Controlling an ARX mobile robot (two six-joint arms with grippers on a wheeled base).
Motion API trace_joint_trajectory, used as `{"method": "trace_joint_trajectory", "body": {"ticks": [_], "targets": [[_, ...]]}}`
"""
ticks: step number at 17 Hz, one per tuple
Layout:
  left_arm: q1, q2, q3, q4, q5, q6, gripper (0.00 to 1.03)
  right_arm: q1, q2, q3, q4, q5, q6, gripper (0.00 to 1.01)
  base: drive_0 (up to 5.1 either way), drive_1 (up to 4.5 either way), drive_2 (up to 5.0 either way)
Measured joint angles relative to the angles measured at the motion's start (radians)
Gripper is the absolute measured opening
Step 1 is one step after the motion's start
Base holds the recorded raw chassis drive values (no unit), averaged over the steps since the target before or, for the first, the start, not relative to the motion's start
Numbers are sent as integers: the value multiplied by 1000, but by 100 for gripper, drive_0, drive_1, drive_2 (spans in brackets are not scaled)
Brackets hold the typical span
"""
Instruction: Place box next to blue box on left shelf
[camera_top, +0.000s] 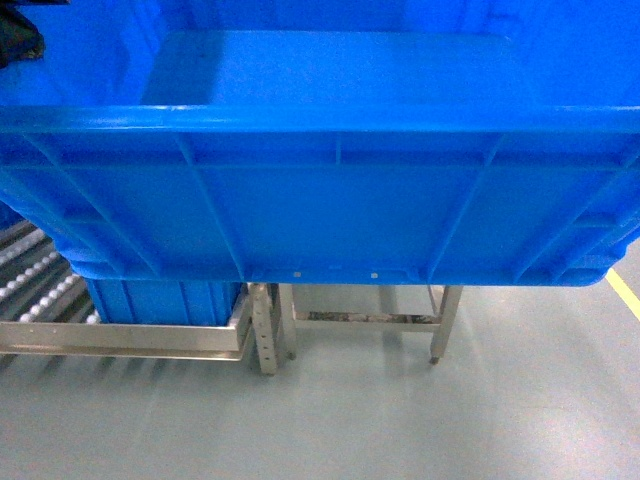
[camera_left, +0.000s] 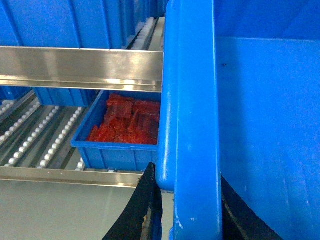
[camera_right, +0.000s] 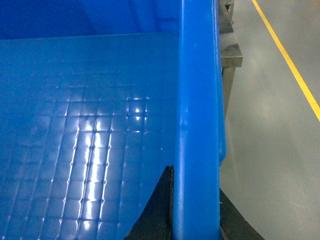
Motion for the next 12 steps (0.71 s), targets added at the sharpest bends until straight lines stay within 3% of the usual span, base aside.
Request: {"method": "trace_joint_trajectory", "body": {"ticks": [12], "targets": [[0,0,0,-4,0,-1,17,0,0,0,-1,0,0,8,-469,267,267]]}}
